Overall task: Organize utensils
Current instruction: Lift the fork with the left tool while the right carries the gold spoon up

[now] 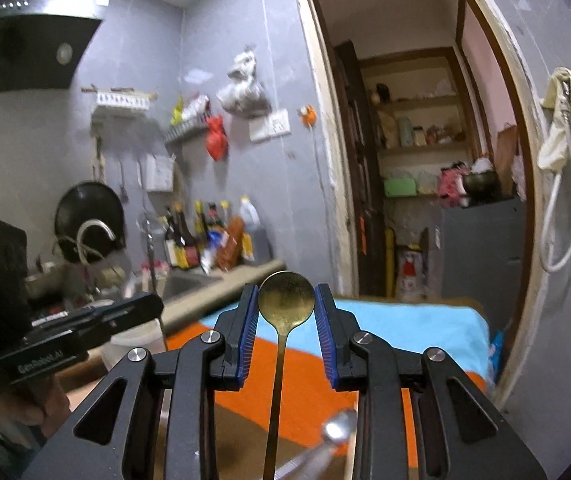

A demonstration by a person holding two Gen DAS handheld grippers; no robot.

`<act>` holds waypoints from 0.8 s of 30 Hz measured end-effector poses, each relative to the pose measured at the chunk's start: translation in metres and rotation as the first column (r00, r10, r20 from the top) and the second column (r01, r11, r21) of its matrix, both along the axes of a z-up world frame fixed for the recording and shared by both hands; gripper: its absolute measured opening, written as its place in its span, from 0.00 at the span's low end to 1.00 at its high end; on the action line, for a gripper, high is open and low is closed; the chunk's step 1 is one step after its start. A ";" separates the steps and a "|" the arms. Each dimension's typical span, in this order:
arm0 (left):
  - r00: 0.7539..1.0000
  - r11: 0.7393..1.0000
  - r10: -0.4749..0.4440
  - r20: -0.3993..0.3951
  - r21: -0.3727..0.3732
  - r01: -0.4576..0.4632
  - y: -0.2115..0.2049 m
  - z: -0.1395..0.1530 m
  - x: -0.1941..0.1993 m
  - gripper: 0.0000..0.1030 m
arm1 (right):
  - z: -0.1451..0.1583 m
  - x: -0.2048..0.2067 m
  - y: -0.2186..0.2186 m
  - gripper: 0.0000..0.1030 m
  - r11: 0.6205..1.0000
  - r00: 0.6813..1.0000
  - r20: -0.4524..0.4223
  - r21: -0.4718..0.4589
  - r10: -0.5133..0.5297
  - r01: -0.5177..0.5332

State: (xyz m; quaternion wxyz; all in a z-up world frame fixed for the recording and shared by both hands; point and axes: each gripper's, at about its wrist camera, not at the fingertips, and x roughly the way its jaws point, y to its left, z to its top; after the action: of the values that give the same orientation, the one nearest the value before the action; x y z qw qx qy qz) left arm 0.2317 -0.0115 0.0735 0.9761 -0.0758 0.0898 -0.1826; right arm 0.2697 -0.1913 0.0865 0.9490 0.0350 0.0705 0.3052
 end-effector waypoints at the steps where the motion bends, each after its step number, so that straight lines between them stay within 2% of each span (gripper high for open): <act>1: 1.000 1.000 0.004 0.006 -0.002 -0.004 0.003 0.004 -0.003 0.05 | 0.005 -0.001 0.006 0.25 1.000 1.000 0.014 0.011 0.010 -0.010; 9: 0.996 0.998 0.069 0.051 0.001 -0.069 0.050 0.045 -0.025 0.05 | 0.037 -0.012 0.056 0.25 0.991 0.990 0.120 0.100 0.078 -0.090; 15: 0.982 0.986 0.163 0.096 0.000 -0.164 0.097 0.067 -0.043 0.05 | 0.048 -0.007 0.105 0.25 0.982 0.982 0.148 0.135 0.114 -0.135; 20: 0.966 0.971 0.238 0.100 0.006 -0.239 0.130 0.066 -0.049 0.05 | 0.046 -0.002 0.137 0.25 0.978 0.979 0.170 0.154 0.112 -0.138; 24: 0.947 0.951 0.309 0.092 -0.026 -0.308 0.160 0.055 -0.047 0.05 | 0.034 0.006 0.146 0.25 0.972 0.980 0.182 0.205 0.074 -0.112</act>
State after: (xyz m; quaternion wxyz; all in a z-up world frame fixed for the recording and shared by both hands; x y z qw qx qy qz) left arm 0.1846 0.1489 0.1286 0.9954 -0.0858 0.0295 -0.0314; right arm 0.2755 -0.0452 0.1209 0.9267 0.1072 -0.0442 0.3573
